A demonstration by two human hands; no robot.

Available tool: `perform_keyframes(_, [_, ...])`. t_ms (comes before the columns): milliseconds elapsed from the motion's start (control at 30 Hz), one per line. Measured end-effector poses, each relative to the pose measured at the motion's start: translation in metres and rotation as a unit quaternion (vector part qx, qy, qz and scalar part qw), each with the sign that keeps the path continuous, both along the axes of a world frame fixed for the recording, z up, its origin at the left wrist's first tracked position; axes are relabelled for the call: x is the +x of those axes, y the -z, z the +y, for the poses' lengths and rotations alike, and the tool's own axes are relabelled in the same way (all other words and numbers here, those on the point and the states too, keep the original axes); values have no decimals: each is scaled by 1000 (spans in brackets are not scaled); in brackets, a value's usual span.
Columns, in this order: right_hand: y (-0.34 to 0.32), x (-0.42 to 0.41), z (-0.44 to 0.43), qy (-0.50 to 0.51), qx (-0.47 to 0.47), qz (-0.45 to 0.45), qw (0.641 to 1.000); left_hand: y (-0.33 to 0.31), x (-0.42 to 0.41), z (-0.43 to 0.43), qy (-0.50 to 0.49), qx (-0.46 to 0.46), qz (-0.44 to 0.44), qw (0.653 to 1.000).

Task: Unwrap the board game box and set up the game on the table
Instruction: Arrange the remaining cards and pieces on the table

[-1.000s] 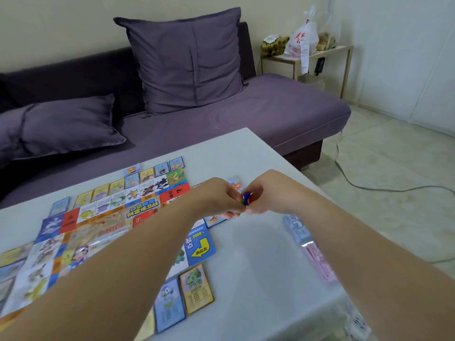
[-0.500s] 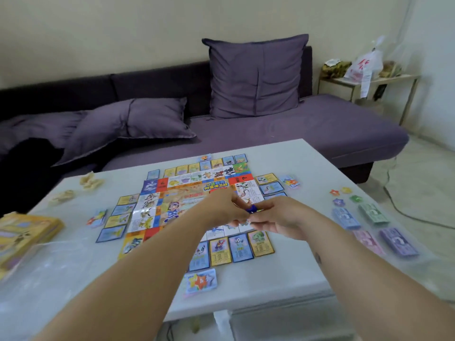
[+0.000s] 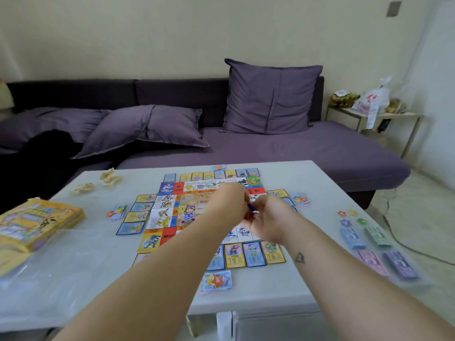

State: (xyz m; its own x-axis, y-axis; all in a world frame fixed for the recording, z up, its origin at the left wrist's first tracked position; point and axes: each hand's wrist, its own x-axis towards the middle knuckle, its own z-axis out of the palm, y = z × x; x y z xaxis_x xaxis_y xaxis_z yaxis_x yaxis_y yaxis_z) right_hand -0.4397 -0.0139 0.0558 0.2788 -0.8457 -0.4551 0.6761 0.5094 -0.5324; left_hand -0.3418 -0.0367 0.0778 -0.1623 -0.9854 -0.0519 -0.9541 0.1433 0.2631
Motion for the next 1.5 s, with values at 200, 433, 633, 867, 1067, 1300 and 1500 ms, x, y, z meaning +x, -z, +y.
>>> perform_keyframes(200, [-3, -5, -12, 58, 46, -32, 997, 9, -5, 5, 21, -74, 64, 995])
perform_keyframes(433, [-8, -8, -14, 95, 38, -46, 994, 20, -6, 10, 8, -45, 365, 930])
perform_keyframes(633, [0, -12, -12, 69, 6, -1, 998, 32, -11, 20, -54, 26, 562, 825])
perform_keyframes(867, [-3, -9, -2, -15, -122, 154, 980, 43, -23, 35, -211, 162, 872, 411])
perform_keyframes(1067, [-2, -4, 14, -222, -390, 623, 640, 49, -19, 49, -269, 225, 913, 206])
perform_keyframes(1300, [3, -7, 13, -285, -420, 608, 611, 50, -15, 57, -274, 254, 918, 133])
perform_keyframes(1500, [-5, -24, 9, -131, -434, 618, 642, 52, -5, 54, -290, 231, 898, 236])
